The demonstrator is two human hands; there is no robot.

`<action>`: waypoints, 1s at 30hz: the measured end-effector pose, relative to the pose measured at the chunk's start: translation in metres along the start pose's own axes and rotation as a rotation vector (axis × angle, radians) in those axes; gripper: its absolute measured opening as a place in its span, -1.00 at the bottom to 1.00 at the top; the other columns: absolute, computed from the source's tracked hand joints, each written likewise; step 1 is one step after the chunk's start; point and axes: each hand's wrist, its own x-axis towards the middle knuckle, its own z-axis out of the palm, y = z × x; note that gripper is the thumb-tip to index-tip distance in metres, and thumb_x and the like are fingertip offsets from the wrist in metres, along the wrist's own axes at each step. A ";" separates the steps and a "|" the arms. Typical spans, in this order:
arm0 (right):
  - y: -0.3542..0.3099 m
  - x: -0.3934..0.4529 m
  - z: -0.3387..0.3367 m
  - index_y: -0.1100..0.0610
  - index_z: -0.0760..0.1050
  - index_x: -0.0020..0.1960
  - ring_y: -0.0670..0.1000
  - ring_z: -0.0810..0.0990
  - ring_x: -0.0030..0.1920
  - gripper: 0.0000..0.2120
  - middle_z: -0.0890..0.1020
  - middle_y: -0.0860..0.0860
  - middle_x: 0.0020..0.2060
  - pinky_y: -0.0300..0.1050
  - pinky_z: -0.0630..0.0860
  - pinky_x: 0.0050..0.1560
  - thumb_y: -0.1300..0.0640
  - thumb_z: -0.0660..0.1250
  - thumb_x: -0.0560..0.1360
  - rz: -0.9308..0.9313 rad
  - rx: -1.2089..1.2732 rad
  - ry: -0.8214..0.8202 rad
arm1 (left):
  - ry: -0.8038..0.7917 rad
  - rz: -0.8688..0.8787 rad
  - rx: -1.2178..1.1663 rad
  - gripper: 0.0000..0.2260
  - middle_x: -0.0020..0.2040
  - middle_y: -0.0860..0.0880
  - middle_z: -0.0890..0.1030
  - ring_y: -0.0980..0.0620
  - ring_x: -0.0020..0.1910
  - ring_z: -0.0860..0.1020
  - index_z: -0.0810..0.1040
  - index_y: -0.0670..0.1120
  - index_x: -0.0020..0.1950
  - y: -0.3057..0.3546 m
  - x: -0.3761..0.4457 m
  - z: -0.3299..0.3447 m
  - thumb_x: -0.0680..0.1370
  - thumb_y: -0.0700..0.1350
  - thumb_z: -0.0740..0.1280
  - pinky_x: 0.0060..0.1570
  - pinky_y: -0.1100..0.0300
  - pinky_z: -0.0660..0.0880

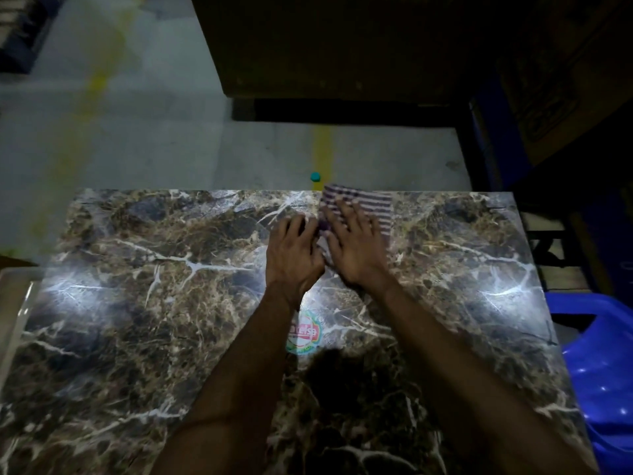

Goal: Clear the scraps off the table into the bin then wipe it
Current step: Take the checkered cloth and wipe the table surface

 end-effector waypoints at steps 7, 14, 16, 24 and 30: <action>0.040 -0.049 -0.001 -0.26 -0.13 0.68 0.04 -0.07 0.69 -0.47 0.02 -0.10 0.69 0.15 -0.05 0.62 -0.16 -0.10 0.73 -0.094 -0.030 -0.044 | 0.111 -0.046 -0.125 -0.71 0.28 -0.12 0.47 -0.17 0.25 0.41 0.47 -0.10 0.33 0.001 0.000 0.002 0.60 -0.14 0.24 0.31 -0.11 0.39; 0.023 0.014 -0.005 -0.18 -0.03 0.69 0.09 -0.09 0.69 -0.45 0.01 -0.03 0.70 0.22 -0.08 0.64 -0.19 -0.16 0.71 0.095 0.036 0.034 | 0.051 -0.095 -0.156 -0.52 0.60 -0.06 0.33 -0.09 0.61 0.21 0.35 -0.02 0.59 -0.003 0.001 0.016 0.64 -0.11 0.19 0.59 -0.10 0.14; 0.007 0.014 0.001 -0.16 0.01 0.69 0.12 -0.05 0.69 -0.45 0.05 0.00 0.69 0.23 -0.06 0.63 -0.18 -0.15 0.71 0.040 0.023 0.017 | 0.060 -0.090 -0.185 -0.51 0.59 -0.08 0.35 -0.09 0.61 0.23 0.37 -0.05 0.58 -0.005 0.001 0.016 0.62 -0.11 0.18 0.59 -0.10 0.15; 0.041 -0.035 -0.001 -0.23 -0.07 0.68 0.02 -0.09 0.69 -0.48 0.01 -0.09 0.69 0.16 -0.07 0.64 -0.18 -0.14 0.73 -0.010 -0.008 0.000 | 0.099 -0.102 -0.235 -0.53 0.57 -0.04 0.40 -0.04 0.60 0.24 0.40 -0.08 0.57 -0.003 0.002 0.013 0.64 -0.13 0.25 0.58 -0.08 0.18; 0.022 0.019 -0.001 -0.17 0.00 0.69 0.09 -0.03 0.69 -0.44 0.04 -0.03 0.69 0.22 -0.06 0.64 -0.20 -0.17 0.71 0.094 0.011 0.055 | 0.101 -0.102 -0.197 -0.54 0.56 -0.04 0.41 -0.04 0.60 0.25 0.42 -0.08 0.56 -0.003 0.002 0.015 0.63 -0.12 0.25 0.57 -0.09 0.18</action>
